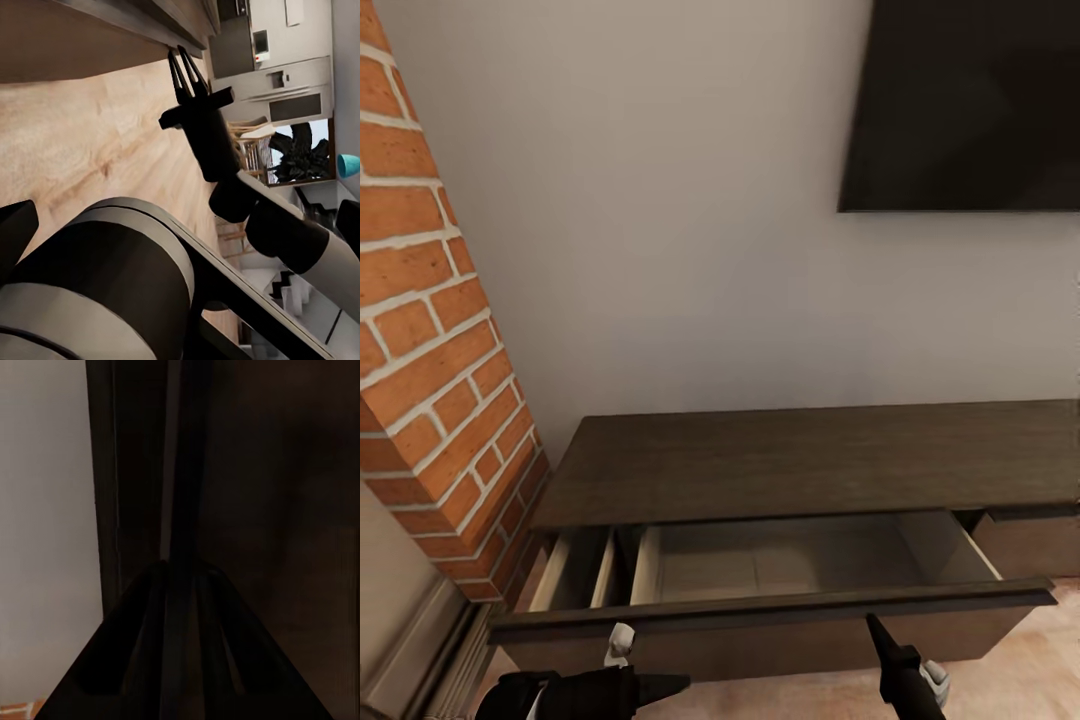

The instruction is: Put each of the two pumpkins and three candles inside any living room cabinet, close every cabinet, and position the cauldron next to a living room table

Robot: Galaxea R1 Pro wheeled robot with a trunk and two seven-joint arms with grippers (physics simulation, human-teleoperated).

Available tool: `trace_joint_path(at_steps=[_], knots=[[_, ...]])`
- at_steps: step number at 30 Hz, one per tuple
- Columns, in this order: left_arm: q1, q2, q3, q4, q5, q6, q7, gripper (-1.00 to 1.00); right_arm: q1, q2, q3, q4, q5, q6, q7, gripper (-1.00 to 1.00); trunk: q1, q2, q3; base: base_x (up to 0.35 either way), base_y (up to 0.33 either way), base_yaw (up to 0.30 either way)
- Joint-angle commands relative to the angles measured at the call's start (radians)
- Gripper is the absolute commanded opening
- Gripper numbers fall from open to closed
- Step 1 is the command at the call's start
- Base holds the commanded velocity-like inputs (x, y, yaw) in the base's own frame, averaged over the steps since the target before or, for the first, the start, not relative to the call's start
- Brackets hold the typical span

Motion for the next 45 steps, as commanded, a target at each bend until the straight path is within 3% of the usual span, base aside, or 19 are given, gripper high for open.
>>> trace_joint_path(at_steps=[1, 28, 45], knots=[[0.000, 0.000, 0.000, 0.000, 0.002, 0.010, -0.002, 1.00, 0.000, 0.000, 0.008, -0.013, -0.005, 0.015, 0.045, -1.00, -0.001, 0.000, -0.001, -0.235, 0.000, 0.000], [0.000, 0.000, 0.000, 0.000, 0.002, 0.010, -0.002, 1.00, 0.000, 0.000, 0.008, -0.013, -0.005, 0.015, 0.047, -1.00, -0.001, 0.000, -0.001, -0.104, 0.000, 0.000], [0.001, 0.000, 0.000, 0.000, 0.002, 0.010, -0.004, 1.00, 0.000, 0.000, 0.008, -0.013, -0.005, 0.015, 0.047, -1.00, -0.001, 0.000, -0.001, -0.013, 0.000, 0.000]])
